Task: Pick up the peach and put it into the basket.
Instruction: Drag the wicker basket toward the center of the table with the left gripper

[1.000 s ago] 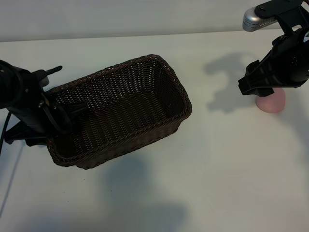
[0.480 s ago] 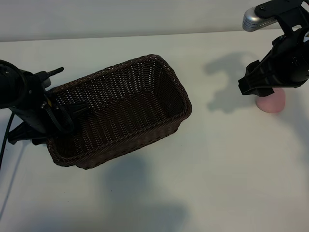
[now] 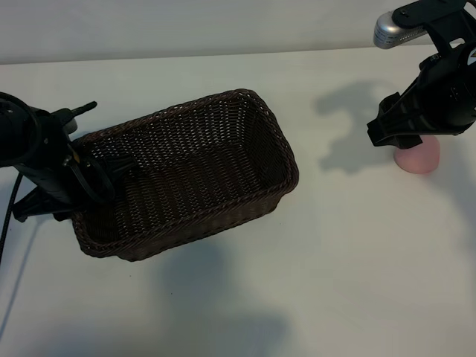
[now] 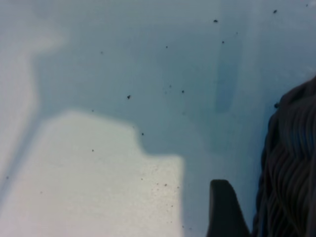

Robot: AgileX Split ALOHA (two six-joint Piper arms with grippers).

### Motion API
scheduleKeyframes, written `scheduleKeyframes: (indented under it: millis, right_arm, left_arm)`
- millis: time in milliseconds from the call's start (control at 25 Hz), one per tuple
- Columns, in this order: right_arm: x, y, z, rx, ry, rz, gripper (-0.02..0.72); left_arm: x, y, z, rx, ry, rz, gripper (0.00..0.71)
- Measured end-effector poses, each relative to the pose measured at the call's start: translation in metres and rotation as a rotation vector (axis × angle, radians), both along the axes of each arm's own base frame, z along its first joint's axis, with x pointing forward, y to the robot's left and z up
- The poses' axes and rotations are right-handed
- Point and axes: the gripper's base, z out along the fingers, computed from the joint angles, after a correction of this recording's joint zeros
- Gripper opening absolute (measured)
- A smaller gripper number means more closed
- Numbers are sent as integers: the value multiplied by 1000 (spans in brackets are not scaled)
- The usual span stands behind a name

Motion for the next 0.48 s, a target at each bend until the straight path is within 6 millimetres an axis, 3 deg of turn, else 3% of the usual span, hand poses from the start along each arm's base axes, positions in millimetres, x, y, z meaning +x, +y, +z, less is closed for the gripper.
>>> scheduleKeyframes:
  millis: [480]
  right_arm:
    - [0, 0, 0, 0, 0, 0, 595]
  left_arm:
    - [4, -14, 5, -146, -59, -41, 419]
